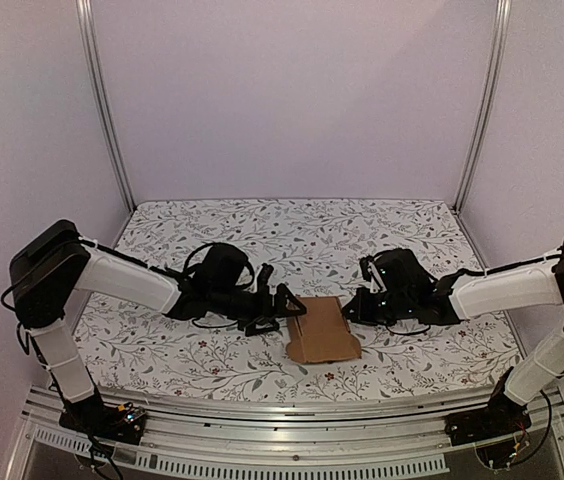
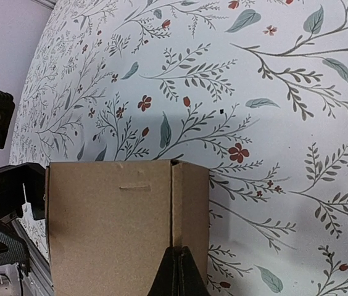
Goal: Fold the paper box
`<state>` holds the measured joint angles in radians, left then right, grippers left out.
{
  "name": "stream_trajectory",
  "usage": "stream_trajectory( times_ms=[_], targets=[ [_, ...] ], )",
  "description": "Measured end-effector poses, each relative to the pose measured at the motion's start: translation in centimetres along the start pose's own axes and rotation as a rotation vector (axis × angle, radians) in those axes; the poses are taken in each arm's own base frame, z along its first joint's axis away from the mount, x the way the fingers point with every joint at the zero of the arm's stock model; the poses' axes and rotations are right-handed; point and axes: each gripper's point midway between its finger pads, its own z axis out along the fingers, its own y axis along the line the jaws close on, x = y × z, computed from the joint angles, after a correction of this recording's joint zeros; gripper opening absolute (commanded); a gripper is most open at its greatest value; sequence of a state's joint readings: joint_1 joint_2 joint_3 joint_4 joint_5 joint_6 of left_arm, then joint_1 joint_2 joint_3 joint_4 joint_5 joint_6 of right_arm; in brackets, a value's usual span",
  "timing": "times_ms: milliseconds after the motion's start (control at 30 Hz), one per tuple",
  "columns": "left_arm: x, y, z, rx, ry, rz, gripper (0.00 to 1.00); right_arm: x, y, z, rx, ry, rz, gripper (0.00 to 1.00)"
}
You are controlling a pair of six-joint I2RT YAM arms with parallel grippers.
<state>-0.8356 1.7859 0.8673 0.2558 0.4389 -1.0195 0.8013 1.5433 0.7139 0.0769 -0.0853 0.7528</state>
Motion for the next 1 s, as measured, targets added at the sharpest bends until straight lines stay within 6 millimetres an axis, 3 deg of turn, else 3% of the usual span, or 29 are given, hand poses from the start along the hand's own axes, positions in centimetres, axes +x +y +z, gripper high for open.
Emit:
stream_trajectory(
  times_ms=[333, 767, 1000],
  targets=[
    [1.4, 1.8, 1.2, 0.009, 0.049, -0.081, 1.0, 0.1, 0.0, 0.1, -0.012, -0.016, 0.022, 0.0],
    [1.5, 0.4, 2.2, 0.146, 0.065, -0.117, 0.99, 0.1, 0.1, 0.1, -0.025, -0.027, 0.033, 0.0],
    [1.3, -0.7, 2.1, 0.204, 0.065, -0.134, 0.8, 0.1, 0.0, 0.1, -0.024, -0.031, 0.033, 0.0]
  ],
)
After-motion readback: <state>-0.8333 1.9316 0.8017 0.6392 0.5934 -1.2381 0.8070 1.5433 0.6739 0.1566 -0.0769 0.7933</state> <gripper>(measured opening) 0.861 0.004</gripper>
